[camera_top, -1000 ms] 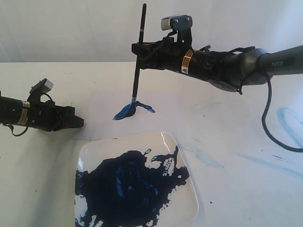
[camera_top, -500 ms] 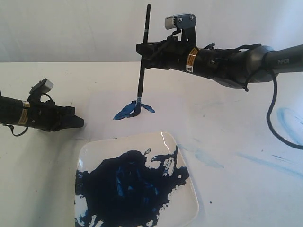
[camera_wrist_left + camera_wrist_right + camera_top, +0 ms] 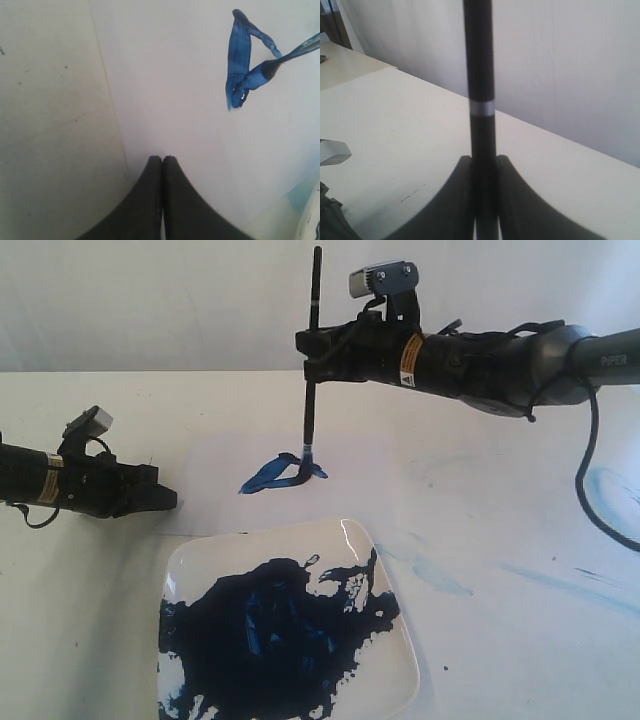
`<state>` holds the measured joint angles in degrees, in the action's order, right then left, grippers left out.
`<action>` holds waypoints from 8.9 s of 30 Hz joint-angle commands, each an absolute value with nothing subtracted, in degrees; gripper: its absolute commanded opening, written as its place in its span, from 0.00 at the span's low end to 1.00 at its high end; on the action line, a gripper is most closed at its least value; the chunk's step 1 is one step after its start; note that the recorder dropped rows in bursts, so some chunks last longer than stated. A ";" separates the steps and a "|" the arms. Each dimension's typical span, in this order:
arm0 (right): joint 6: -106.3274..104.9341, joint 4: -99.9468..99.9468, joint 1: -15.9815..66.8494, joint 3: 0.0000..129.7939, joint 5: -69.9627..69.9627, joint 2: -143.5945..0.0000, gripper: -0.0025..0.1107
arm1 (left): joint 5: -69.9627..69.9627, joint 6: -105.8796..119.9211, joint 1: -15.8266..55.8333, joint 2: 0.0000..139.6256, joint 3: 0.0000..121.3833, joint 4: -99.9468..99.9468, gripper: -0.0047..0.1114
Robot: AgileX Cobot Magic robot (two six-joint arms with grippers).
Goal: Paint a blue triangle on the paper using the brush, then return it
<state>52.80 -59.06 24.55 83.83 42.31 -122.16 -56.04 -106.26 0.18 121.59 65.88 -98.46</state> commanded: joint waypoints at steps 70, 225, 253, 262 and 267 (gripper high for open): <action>93.65 -92.18 23.93 83.16 37.76 -95.97 0.02 | -63.62 -107.08 -4.05 109.54 67.92 -99.95 0.04; 120.39 -67.93 25.60 37.88 14.53 -88.91 0.51 | -40.95 -98.88 -8.57 46.74 36.50 -99.95 0.04; 113.86 -99.95 25.60 32.54 -0.40 -44.80 0.02 | -39.39 -95.89 -8.57 46.64 36.50 -99.95 0.04; 113.86 -99.95 25.60 32.54 0.32 -44.56 0.02 | -39.39 -95.89 -8.57 46.64 36.50 -99.95 0.04; 113.86 -99.95 25.60 32.54 0.32 -44.56 0.02 | -39.39 -95.89 -8.57 46.64 36.50 -99.95 0.04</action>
<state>114.47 -99.64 25.64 32.73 0.45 -44.88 -39.38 -96.08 -8.82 47.11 36.75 -99.83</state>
